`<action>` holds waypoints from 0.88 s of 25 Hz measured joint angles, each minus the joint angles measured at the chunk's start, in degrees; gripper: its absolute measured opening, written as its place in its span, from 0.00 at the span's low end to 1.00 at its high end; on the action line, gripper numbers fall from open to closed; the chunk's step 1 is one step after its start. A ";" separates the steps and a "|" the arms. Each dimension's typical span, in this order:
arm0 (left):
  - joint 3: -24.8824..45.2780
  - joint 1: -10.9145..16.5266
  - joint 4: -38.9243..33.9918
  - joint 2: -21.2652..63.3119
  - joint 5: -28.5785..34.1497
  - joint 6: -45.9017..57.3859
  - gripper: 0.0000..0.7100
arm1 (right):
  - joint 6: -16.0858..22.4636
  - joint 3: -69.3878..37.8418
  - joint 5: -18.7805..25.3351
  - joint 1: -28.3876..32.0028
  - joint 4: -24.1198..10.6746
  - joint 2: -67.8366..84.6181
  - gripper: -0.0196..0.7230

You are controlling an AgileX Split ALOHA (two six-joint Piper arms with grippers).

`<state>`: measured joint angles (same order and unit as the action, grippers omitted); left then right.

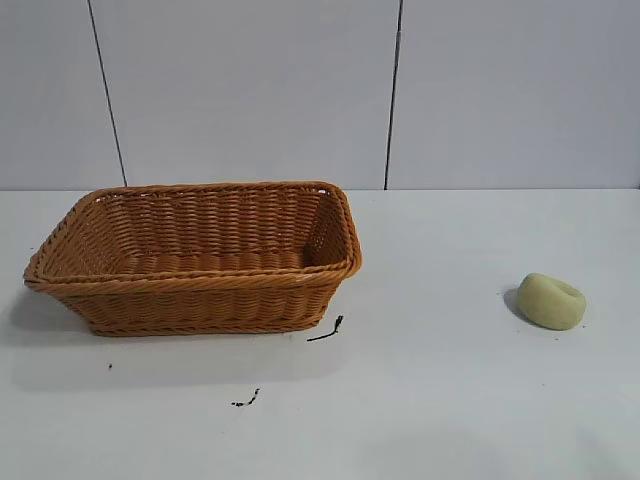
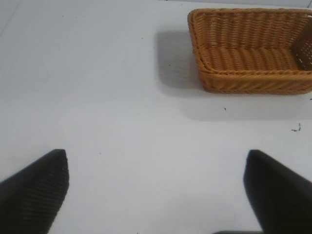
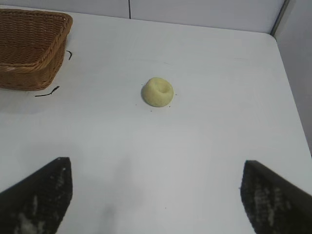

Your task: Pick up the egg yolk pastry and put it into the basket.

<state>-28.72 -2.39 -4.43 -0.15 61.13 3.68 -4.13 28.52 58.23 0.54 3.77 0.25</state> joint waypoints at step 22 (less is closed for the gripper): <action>0.00 0.00 0.00 0.00 0.00 0.00 0.98 | 0.48 12.96 -1.03 0.00 0.00 -40.46 0.90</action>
<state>-28.72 -2.39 -4.43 -0.15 61.13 3.68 -3.66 41.47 57.20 0.54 3.77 -40.21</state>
